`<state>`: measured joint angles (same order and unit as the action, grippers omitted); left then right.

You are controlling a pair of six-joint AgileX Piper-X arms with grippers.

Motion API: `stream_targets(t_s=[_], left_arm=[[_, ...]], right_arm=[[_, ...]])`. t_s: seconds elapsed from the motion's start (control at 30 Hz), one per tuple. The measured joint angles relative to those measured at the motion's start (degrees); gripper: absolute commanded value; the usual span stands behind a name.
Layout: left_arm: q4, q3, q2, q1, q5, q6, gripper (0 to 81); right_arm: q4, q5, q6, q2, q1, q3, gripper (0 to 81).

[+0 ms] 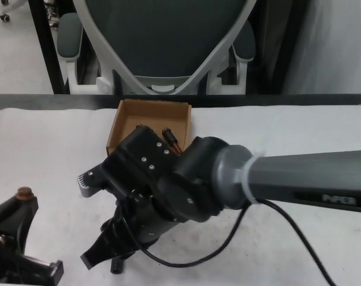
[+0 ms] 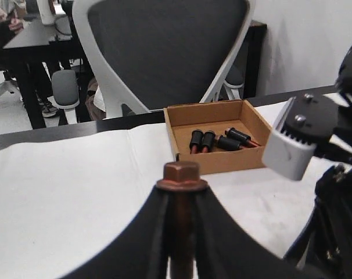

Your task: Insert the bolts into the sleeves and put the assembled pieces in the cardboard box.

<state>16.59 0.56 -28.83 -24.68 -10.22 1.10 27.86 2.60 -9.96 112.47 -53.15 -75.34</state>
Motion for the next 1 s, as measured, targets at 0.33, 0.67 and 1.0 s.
stream_targets(t_s=[0.33, 0.67, 1.0], left_arm=[[1.07, 0.00, 0.00, 0.00, -0.36, 0.40, 0.8], [1.07, 0.00, 0.00, 0.00, -0.36, 0.40, 0.8], [1.07, 0.00, 0.00, 0.00, -0.36, 0.40, 0.8]], right_arm=[[2.61, -0.60, -3.80, 3.57, 1.36, -2.48, 42.3], [5.16, -1.36, -7.42, 3.57, 1.32, -2.55, 42.3], [7.44, 2.54, -2.71, 3.57, 1.06, -2.97, 42.3]])
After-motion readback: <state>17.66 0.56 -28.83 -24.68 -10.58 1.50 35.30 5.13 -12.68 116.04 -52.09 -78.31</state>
